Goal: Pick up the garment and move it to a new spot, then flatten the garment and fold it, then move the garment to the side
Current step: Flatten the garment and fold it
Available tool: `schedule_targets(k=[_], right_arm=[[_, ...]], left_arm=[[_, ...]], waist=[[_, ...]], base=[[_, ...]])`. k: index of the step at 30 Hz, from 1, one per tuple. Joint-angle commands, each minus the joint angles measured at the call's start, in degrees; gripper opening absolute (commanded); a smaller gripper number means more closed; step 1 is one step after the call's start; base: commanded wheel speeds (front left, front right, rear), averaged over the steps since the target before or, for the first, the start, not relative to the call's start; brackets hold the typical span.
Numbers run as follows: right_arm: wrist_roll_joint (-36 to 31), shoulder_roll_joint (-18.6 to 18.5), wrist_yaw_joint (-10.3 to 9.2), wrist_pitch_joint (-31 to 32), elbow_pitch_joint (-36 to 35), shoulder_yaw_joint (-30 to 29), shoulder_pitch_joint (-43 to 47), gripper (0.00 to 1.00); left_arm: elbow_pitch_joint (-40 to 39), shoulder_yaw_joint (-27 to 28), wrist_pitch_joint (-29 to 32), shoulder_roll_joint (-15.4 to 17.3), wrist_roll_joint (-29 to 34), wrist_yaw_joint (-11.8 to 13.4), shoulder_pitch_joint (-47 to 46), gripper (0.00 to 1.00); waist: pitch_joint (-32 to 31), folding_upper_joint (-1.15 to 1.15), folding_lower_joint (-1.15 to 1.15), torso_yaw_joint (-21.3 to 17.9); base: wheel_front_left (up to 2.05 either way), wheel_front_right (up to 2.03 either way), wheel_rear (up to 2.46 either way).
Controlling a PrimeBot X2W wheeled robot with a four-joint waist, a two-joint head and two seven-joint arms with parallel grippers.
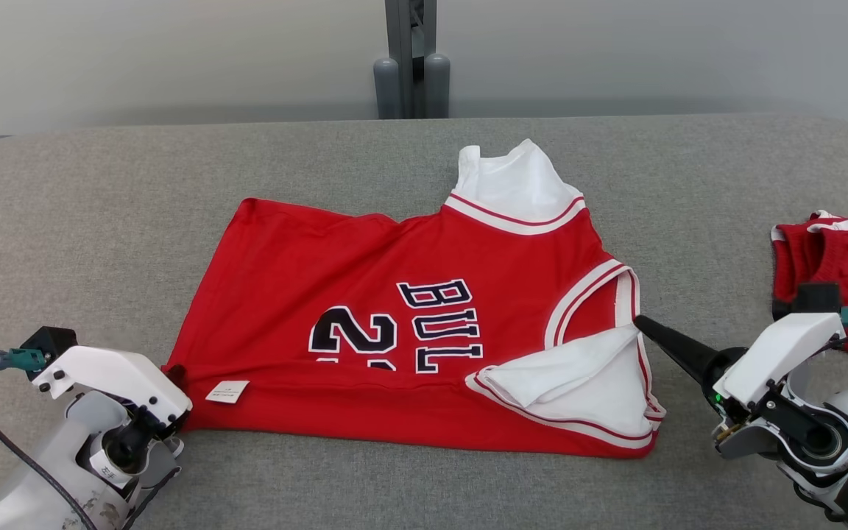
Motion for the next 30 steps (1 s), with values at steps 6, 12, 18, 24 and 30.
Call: schedule_targets(k=[6,12,18,24,30], right_arm=[[0.4,0.1,0.04,-2.3,0.8,-2.2,1.2,1.00],[-3.6,-1.1,0.04,-8.9,0.6,-3.4,3.2,1.00],[-14.3,-1.6,0.04,-19.6,1.2,-1.9,7.1,1.00],[-31.7,4.0,0.04,-20.8,3.4,-16.7,13.0,1.00],[-48.6,14.3,0.04,-20.8,-0.5,-32.7,22.9,1.00]], left_arm=[[2.7,0.0,-3.0,-0.4,1.7,-1.5,-1.5,1.00],[2.0,0.0,-12.3,0.0,5.2,-5.0,-1.7,1.00],[0.4,-1.8,-23.1,1.2,12.2,-6.7,1.5,1.00],[-8.0,10.7,-24.4,0.4,25.2,-6.3,7.6,1.00],[-20.3,28.6,-24.4,-7.4,45.0,-7.2,21.1,1.00]], waist=[[-1.4,0.00,0.00,0.2],[-4.7,0.00,0.00,0.5],[-8.2,0.00,0.00,0.8],[-9.4,0.00,0.00,0.7],[-9.6,0.00,0.00,0.1]], base=[[0.00,0.00,0.00],[0.00,0.00,0.00],[0.00,0.00,0.00],[0.00,0.00,0.00],[0.00,0.00,0.00]])
